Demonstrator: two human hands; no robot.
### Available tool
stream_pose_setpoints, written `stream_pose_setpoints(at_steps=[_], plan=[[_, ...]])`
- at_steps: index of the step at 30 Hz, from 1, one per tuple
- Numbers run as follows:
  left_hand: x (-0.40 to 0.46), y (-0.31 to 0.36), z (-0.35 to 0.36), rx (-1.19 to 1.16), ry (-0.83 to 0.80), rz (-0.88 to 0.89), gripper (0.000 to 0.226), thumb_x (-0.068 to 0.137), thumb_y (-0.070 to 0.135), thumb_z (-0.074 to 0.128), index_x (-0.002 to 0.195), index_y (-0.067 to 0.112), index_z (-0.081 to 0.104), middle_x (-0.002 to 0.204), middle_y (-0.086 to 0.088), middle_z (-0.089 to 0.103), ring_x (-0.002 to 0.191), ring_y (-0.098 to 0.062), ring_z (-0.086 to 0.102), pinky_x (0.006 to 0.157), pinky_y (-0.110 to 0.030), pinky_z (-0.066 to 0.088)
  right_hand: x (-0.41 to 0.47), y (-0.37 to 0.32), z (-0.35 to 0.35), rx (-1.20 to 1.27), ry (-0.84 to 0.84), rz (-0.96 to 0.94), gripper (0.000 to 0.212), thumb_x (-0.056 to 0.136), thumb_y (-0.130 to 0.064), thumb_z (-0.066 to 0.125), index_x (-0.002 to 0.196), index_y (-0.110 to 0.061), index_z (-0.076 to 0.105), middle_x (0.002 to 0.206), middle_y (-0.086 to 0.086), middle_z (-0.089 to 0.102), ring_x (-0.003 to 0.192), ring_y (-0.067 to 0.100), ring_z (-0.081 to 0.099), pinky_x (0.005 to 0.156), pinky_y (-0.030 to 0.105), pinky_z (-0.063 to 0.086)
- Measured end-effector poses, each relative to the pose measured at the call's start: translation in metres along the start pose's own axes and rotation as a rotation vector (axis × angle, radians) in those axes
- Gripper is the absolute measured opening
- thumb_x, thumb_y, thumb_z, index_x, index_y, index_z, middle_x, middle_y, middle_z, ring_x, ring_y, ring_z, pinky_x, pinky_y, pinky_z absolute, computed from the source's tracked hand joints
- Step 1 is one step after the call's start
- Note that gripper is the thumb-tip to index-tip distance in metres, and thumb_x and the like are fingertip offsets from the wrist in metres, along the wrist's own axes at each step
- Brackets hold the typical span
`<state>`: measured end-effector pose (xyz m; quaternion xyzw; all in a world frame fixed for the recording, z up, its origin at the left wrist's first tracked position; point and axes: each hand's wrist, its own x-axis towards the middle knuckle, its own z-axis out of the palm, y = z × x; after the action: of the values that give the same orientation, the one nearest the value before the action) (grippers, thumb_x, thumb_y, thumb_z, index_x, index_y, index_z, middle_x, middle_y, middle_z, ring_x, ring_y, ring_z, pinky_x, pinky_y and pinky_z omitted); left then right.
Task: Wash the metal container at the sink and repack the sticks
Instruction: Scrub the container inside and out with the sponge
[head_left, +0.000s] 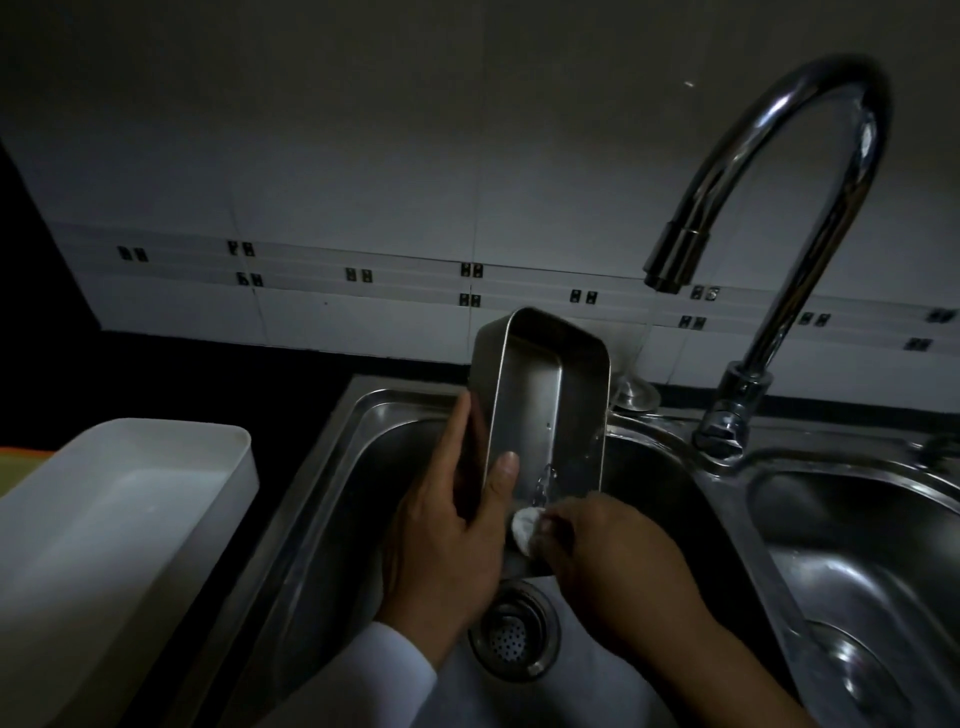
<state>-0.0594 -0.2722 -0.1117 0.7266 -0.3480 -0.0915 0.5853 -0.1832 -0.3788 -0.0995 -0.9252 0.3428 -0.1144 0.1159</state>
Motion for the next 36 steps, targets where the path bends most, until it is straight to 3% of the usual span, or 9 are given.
stream_pose_setpoints(at_steps=[7,11,15,18,23,27,32,34,36], plan=[[0.001,-0.001,0.001,-0.024,-0.042,-0.029,0.067,0.093,0.07,0.048,0.15,0.074,0.013,0.166,0.019,0.037,0.151,-0.009,0.039,0.121,-0.048,0.042,-0.011,-0.034,-0.002,0.462,-0.017,-0.175,0.015,0.092,-0.039,0.062,0.105,-0.038,0.07,0.094,-0.016,0.071,0.088,-0.001,0.067,0.079,0.028,0.057],[0.002,-0.003,0.001,-0.049,-0.011,-0.041,0.068,0.093,0.068,0.053,0.152,0.07,0.02,0.165,0.022,0.039,0.15,-0.006,0.04,0.121,-0.042,0.042,-0.005,-0.017,0.002,0.151,-0.054,-0.085,0.026,0.091,-0.059,0.054,0.104,-0.041,0.066,0.087,-0.011,0.06,0.077,0.006,0.062,0.073,0.031,0.056],[0.006,-0.008,-0.002,-0.121,0.012,-0.096,0.069,0.091,0.061,0.065,0.15,0.068,0.03,0.151,0.017,0.06,0.135,-0.004,0.058,0.114,-0.041,0.051,-0.003,0.007,0.011,-0.006,0.032,0.049,0.03,0.091,-0.056,0.05,0.1,-0.032,0.066,0.11,-0.001,0.036,0.078,0.017,0.056,0.072,0.032,0.056],[0.012,-0.015,-0.002,-0.21,-0.031,-0.139,0.071,0.091,0.052,0.072,0.15,0.063,0.037,0.14,0.014,0.068,0.127,-0.004,0.065,0.111,-0.041,0.054,-0.002,0.014,0.013,0.022,0.121,0.087,0.029,0.091,-0.051,0.056,0.099,-0.027,0.069,0.125,0.01,0.037,0.09,0.029,0.062,0.082,0.036,0.058],[0.015,-0.021,-0.002,-0.233,-0.123,-0.155,0.079,0.074,0.061,0.077,0.146,0.063,0.045,0.143,0.017,0.066,0.13,-0.003,0.063,0.112,-0.043,0.052,0.008,0.016,0.016,0.168,-0.214,0.126,0.02,0.096,-0.041,0.059,0.082,-0.027,0.062,0.081,-0.005,0.063,0.081,0.019,0.069,0.073,0.029,0.05],[0.015,-0.017,-0.006,-0.274,-0.165,-0.099,0.088,0.072,0.071,0.081,0.151,0.057,0.043,0.147,0.013,0.064,0.133,-0.005,0.062,0.114,-0.042,0.05,0.013,0.029,0.011,0.25,-0.059,0.167,0.012,0.095,-0.031,0.065,0.088,-0.022,0.068,0.081,-0.004,0.071,0.077,0.011,0.068,0.076,0.032,0.054],[0.01,-0.009,-0.008,-0.269,-0.127,-0.004,0.094,0.074,0.04,0.089,0.155,0.034,0.041,0.119,0.005,0.075,0.109,-0.011,0.075,0.088,-0.023,0.059,0.011,0.022,0.009,0.374,0.118,0.134,0.011,0.098,-0.023,0.06,0.088,-0.022,0.065,0.085,-0.004,0.068,0.077,0.009,0.064,0.073,0.033,0.053],[0.008,-0.006,-0.006,-0.293,-0.146,-0.001,0.083,0.077,0.022,0.093,0.147,0.028,0.047,0.124,0.005,0.075,0.113,-0.013,0.074,0.089,-0.024,0.059,0.01,0.017,0.009,0.44,0.145,0.119,0.008,0.099,-0.023,0.058,0.093,-0.024,0.064,0.088,-0.004,0.069,0.082,0.011,0.066,0.078,0.037,0.055],[0.008,-0.006,-0.003,-0.29,-0.111,0.004,0.074,0.08,0.023,0.09,0.143,0.028,0.052,0.128,0.006,0.074,0.117,-0.011,0.072,0.094,-0.028,0.059,0.01,0.014,0.009,0.535,0.135,0.104,0.008,0.101,-0.029,0.056,0.095,-0.029,0.062,0.085,-0.003,0.071,0.079,0.009,0.068,0.076,0.041,0.058]])
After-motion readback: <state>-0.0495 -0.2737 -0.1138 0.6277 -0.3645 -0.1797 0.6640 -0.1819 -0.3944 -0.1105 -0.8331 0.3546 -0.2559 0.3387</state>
